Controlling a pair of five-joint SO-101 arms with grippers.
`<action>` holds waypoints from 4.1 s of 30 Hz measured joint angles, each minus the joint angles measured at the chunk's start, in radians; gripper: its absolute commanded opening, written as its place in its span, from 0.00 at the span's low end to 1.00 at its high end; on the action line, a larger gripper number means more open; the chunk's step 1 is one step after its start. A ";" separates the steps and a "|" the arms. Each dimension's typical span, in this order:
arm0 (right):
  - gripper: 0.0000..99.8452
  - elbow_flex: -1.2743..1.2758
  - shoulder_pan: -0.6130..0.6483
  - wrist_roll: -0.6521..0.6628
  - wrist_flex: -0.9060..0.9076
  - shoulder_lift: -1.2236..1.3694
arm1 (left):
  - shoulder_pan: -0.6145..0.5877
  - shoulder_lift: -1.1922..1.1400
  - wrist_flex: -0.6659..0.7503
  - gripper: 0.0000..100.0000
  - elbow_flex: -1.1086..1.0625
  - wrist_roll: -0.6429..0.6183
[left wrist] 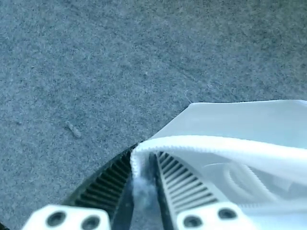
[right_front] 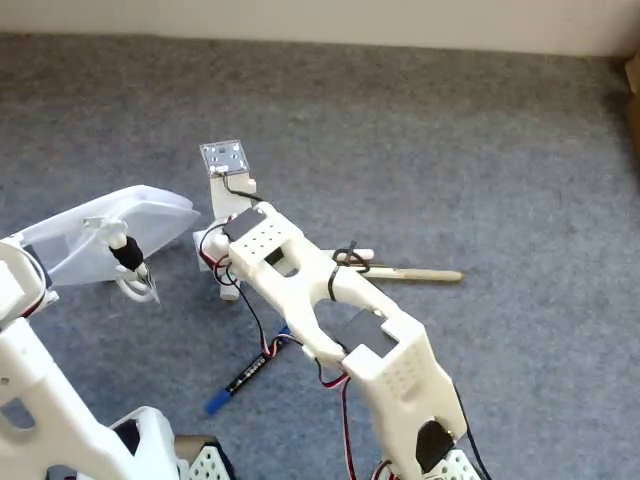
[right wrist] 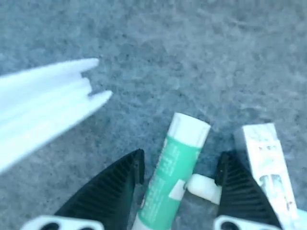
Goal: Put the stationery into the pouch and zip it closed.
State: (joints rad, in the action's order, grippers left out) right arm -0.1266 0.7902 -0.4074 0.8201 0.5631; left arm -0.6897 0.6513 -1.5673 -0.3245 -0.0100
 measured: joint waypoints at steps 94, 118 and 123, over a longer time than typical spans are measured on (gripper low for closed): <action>0.01 0.829 0.209 0.334 -0.997 -1.231 | 0.302 -0.026 -0.041 0.01 0.051 -0.002; 0.01 0.832 0.210 0.364 -1.017 -1.085 | 0.302 -0.026 -0.041 0.01 0.034 -0.002; 0.01 0.937 0.242 0.600 -1.172 -1.086 | 0.302 -0.026 -0.048 0.01 0.034 -0.002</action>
State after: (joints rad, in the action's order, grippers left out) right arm 0.8109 1.0326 0.1926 -0.3521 -0.5232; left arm -0.3874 0.6252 -1.6149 -0.2908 -0.0115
